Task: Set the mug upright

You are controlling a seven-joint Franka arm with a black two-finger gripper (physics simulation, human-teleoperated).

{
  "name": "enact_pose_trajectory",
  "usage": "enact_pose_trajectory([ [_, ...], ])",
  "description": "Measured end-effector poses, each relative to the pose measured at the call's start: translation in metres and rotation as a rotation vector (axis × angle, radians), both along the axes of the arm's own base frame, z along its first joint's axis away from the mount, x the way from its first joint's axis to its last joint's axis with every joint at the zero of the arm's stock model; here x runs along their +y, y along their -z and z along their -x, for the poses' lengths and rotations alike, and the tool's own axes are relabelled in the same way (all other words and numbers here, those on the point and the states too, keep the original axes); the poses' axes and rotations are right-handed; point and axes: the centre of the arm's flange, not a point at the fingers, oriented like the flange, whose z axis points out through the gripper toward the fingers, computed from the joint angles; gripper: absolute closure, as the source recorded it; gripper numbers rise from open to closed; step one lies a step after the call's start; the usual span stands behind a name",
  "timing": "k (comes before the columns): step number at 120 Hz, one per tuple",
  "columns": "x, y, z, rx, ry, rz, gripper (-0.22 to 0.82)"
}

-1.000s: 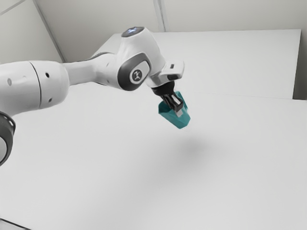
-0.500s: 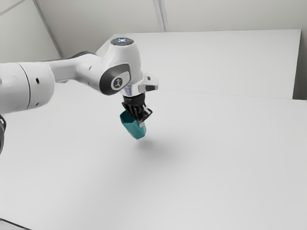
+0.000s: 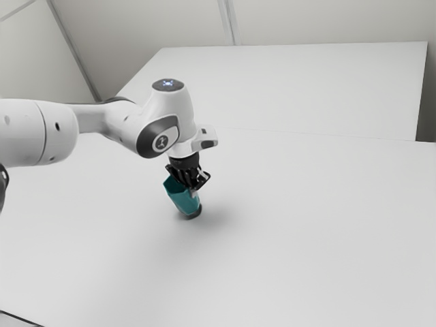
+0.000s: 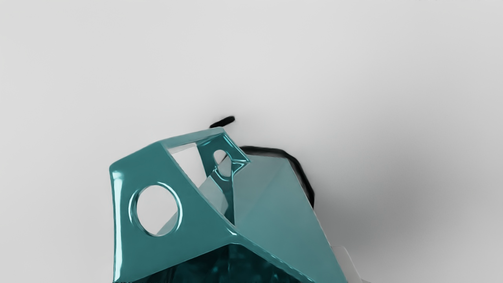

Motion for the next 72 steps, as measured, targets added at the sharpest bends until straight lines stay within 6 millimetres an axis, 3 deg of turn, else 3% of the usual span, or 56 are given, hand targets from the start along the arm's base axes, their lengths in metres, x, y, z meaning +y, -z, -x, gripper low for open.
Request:
enact_pose_trajectory([
  [27,0.0,0.007,-0.002,-0.005,-0.028,0.004,0.76],
  [48,0.0,0.003,0.0,-0.016,-0.039,0.001,0.4],
  [72,-0.011,-0.056,0.008,-0.098,-0.027,-0.031,0.16],
])
